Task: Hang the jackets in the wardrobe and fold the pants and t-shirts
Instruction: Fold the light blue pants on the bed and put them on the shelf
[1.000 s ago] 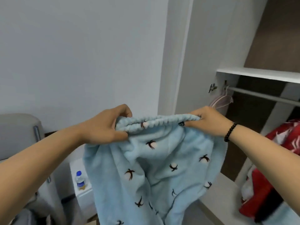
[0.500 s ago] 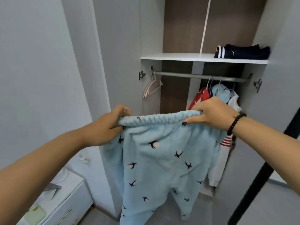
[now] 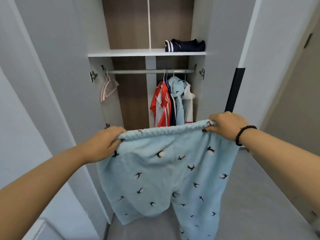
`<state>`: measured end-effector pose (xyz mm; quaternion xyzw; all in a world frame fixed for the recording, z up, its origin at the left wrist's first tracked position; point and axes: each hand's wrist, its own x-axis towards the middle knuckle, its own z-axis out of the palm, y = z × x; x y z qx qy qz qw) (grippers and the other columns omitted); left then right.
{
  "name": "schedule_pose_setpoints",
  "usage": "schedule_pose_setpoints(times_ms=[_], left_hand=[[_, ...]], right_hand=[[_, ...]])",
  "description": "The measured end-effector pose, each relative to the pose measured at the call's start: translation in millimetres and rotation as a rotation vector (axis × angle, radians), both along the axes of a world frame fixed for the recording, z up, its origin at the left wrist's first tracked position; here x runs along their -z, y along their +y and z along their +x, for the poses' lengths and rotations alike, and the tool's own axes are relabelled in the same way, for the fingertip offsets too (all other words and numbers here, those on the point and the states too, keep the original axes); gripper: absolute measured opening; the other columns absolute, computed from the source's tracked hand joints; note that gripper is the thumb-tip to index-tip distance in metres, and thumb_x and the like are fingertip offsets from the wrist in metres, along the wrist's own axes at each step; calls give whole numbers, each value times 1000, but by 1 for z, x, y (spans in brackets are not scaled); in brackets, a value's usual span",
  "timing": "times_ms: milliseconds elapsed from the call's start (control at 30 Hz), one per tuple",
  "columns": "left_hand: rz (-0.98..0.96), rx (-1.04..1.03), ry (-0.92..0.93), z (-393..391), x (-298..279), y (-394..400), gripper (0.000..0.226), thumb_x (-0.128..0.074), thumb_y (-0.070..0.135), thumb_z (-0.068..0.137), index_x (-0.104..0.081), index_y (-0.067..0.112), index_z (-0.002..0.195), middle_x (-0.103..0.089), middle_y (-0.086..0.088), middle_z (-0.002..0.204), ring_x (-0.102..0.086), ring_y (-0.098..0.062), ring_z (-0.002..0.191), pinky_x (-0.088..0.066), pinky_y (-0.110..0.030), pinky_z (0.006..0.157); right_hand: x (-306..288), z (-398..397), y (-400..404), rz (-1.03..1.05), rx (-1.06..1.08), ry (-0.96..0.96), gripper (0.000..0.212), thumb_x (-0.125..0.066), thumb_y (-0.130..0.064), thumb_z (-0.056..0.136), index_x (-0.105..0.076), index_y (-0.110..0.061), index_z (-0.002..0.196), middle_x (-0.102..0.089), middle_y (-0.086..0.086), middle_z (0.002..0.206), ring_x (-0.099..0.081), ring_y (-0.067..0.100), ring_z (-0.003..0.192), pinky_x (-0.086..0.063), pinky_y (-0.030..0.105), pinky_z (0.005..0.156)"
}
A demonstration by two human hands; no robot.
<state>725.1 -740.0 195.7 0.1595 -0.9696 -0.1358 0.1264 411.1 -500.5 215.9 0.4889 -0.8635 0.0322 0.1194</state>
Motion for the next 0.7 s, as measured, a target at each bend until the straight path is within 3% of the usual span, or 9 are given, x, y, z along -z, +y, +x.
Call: schedule_pose_setpoints(times_ms=[67, 200, 333, 467, 567, 700], left_hand=[[17, 0, 27, -11, 4, 10, 8, -57, 23, 95, -55, 28, 90, -58, 12, 86, -54, -2, 79, -37, -20, 68], [165, -94, 149, -32, 4, 27, 40, -66, 40, 88, -49, 11, 67, -53, 2, 63, -47, -12, 59, -37, -28, 59], [231, -161, 240, -53, -4, 31, 41, -62, 28, 91, -40, 12, 60, -42, 0, 60, -37, -13, 58, -30, -27, 55], [56, -180, 133, -59, -2, 27, 34, -57, 17, 91, -44, 13, 61, -50, 1, 60, -45, -15, 60, -33, -23, 54], [45, -268, 82, -48, 0, 14, 35, -61, 16, 90, -42, 15, 60, -50, 1, 61, -48, -20, 63, -31, -23, 54], [412, -373, 183, -51, 3, 30, 41, -72, 19, 82, -38, 14, 60, -42, -1, 62, -38, -16, 59, -28, -28, 55]], right_hand=[[8, 2, 14, -15, 87, -47, 33, -52, -51, 91, -48, -19, 81, -56, 2, 80, -56, 25, 78, -43, 33, 62], [14, 12, 29, -109, 183, -218, 29, -55, -39, 90, -53, -12, 79, -59, 7, 80, -58, 27, 74, -46, 33, 60], [6, 15, 30, -160, 219, -280, 32, -55, -35, 86, -51, -9, 69, -58, 8, 72, -55, 25, 67, -42, 30, 56], [-9, 7, 38, -43, 182, -191, 36, -63, -45, 81, -48, -17, 64, -55, 3, 70, -57, 25, 72, -43, 30, 56], [-19, -12, 65, -3, 270, -198, 45, -67, -54, 79, -45, -18, 63, -52, 1, 69, -52, 21, 68, -37, 29, 54], [-13, -20, 69, -20, 335, -354, 43, -67, -48, 80, -48, -12, 66, -52, 3, 69, -47, 19, 61, -34, 27, 50]])
